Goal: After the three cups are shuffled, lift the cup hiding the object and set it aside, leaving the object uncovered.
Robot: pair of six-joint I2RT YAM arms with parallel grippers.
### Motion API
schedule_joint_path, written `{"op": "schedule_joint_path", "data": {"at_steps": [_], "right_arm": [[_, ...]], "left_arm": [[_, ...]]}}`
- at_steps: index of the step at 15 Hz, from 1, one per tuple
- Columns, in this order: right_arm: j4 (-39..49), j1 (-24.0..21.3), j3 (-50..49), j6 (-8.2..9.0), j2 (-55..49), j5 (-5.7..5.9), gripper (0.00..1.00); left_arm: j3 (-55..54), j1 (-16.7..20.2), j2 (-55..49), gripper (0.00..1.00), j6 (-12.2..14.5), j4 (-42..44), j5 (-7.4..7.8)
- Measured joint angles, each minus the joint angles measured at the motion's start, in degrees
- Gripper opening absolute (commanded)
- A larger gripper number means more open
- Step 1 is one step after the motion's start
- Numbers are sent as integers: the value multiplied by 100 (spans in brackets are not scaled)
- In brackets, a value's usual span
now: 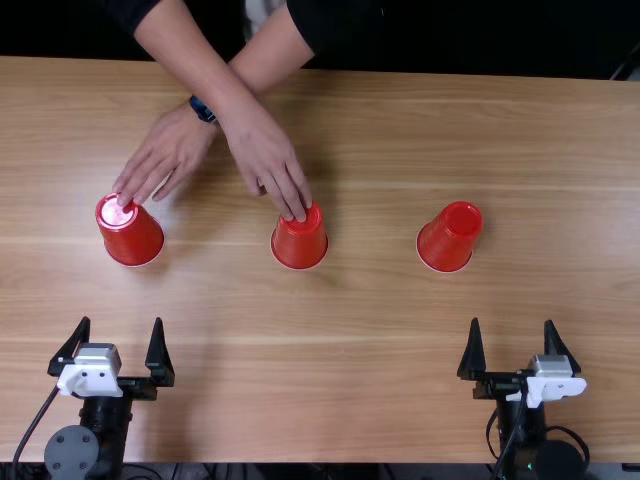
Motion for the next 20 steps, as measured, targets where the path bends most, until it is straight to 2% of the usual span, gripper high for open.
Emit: {"op": "schedule_joint_path", "data": {"at_steps": [16, 20], "right_arm": [[15, 0, 0, -2, 0, 0, 100], [26, -299, 37, -9, 0, 7, 100]], "left_arm": [[0, 0, 0, 100, 0, 4, 13], [0, -39, 0, 100, 2, 4, 321]]}}
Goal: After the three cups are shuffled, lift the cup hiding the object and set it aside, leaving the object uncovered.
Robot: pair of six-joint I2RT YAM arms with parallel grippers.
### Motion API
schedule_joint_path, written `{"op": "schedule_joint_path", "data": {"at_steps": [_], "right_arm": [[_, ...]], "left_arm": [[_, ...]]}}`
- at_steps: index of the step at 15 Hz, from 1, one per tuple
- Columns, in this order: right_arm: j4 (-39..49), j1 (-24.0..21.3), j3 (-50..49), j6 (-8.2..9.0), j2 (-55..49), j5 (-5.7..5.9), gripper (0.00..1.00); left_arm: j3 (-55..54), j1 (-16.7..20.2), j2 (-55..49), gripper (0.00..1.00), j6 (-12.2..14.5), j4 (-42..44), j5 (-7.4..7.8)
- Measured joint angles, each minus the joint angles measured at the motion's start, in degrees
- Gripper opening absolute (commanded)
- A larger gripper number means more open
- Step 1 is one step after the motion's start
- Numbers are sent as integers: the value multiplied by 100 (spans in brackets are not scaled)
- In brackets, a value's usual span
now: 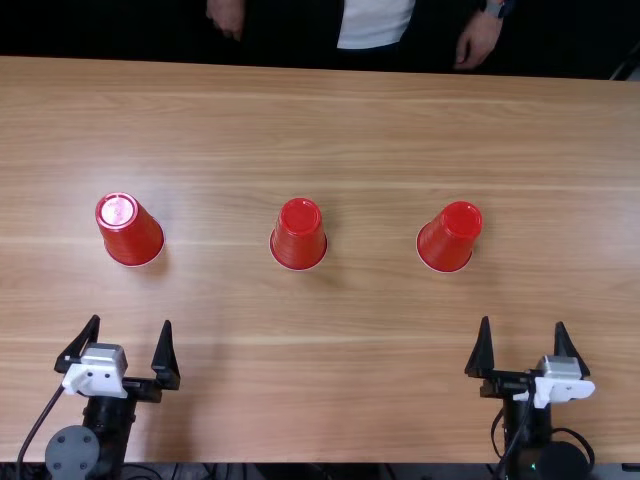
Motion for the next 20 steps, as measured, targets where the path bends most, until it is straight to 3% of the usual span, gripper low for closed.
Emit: {"op": "schedule_joint_path", "data": {"at_steps": [4, 6, 9, 13, 16, 20], "right_arm": [[-63, -37, 802, 2, 223, 2, 100], [-640, -37, 1552, -2, 922, 0, 100], [-1438, -37, 2767, -7, 1974, -4, 100], [-2828, -37, 4457, -24, 3161, -9, 100], [-4013, 22, 5757, -20, 4183, -50, 100], [-5263, 612, 6710, -20, 4994, -74, 100]], "left_arm": [[848, 2, 789, 100, -2, -710, 37], [1939, 2, 1576, 100, 0, -1143, -170], [3897, 22, 2892, 100, -2, -2826, -367], [5713, 376, 3947, 100, -2, -4358, -385], [6811, 389, 4645, 100, 0, -5442, -378], [8118, 389, 5552, 100, 2, -7058, -380]]}}
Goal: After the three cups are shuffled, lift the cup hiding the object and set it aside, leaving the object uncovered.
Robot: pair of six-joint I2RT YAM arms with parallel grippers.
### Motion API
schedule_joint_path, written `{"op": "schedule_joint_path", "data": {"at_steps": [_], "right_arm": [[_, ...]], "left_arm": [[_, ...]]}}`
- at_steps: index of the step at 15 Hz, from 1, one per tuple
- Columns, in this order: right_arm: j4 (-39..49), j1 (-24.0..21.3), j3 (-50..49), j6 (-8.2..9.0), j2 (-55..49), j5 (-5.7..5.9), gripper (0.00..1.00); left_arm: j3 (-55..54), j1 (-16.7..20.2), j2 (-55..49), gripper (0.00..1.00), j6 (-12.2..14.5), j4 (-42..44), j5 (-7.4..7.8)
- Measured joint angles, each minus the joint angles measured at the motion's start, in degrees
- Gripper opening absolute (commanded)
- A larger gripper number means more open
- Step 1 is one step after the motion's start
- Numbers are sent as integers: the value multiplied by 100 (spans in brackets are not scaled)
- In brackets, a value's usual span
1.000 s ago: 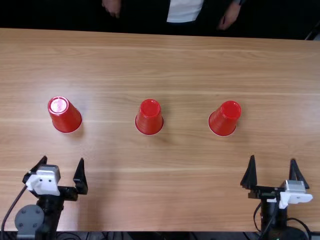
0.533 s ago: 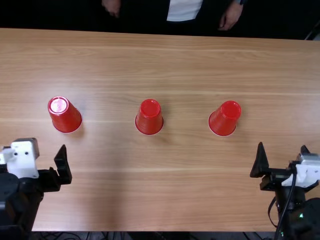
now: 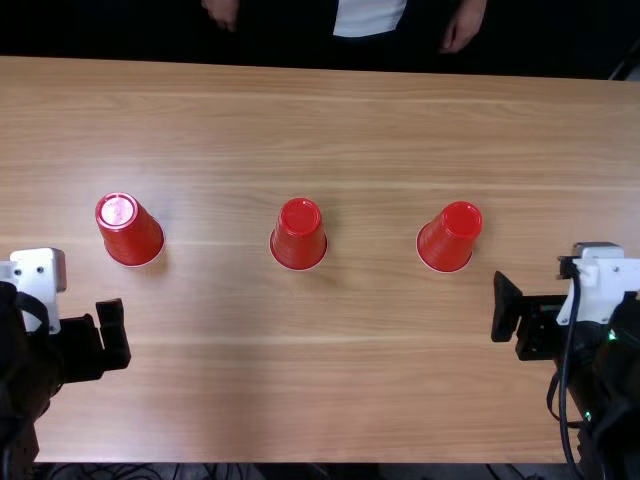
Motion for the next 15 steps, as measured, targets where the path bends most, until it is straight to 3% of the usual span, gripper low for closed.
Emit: {"op": "schedule_joint_path", "data": {"at_steps": [4, 9, 12, 15], "right_arm": [[-1082, 573, 315, 4, 562, -15, 100], [-1165, 817, 323, 17, 662, -39, 100], [-1287, 846, 363, 22, 953, -37, 100], [-1399, 1298, 612, 20, 1298, -39, 100]], "left_arm": [[306, 0, 273, 100, 0, -737, 61], [306, 0, 350, 100, -2, -1069, 308], [306, -2, 525, 100, -2, -1141, 341], [306, -11, 579, 100, 0, -1137, 343]]}}
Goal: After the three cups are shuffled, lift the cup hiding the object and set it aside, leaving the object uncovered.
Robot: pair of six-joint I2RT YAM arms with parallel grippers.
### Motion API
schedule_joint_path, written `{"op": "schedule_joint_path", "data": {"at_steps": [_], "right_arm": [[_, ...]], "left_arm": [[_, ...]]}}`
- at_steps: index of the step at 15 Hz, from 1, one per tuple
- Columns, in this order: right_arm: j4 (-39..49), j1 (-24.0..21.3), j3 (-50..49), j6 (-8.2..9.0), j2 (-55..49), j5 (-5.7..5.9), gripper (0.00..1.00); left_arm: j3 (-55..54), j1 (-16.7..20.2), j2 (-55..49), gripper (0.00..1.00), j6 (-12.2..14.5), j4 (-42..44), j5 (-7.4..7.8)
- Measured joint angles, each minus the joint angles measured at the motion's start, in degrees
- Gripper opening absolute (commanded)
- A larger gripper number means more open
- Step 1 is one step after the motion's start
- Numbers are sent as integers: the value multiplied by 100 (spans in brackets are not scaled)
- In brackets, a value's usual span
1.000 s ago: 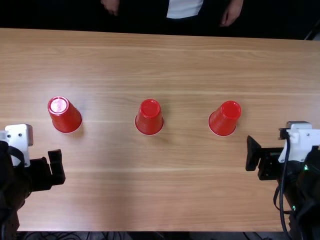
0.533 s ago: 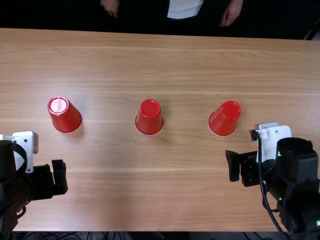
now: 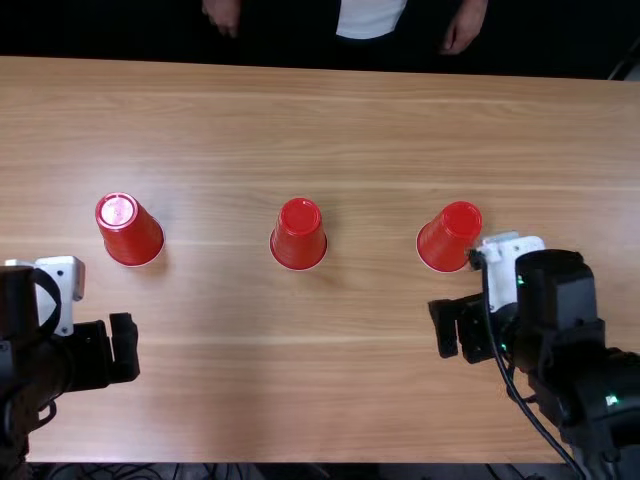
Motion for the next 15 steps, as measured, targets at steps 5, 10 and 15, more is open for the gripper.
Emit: {"op": "schedule_joint_path", "data": {"at_steps": [5, 10, 15], "right_arm": [[538, 538, 645, 2, 907, -17, 100], [1222, 1073, 1049, -13, 1963, -26, 100], [1644, 1283, 1397, -13, 2903, -37, 100]], "left_arm": [[0, 0, 22, 100, 0, 92, -57], [-122, 0, 28, 100, 116, 118, -313], [-122, -46, 234, 100, 472, 129, -428]]}}
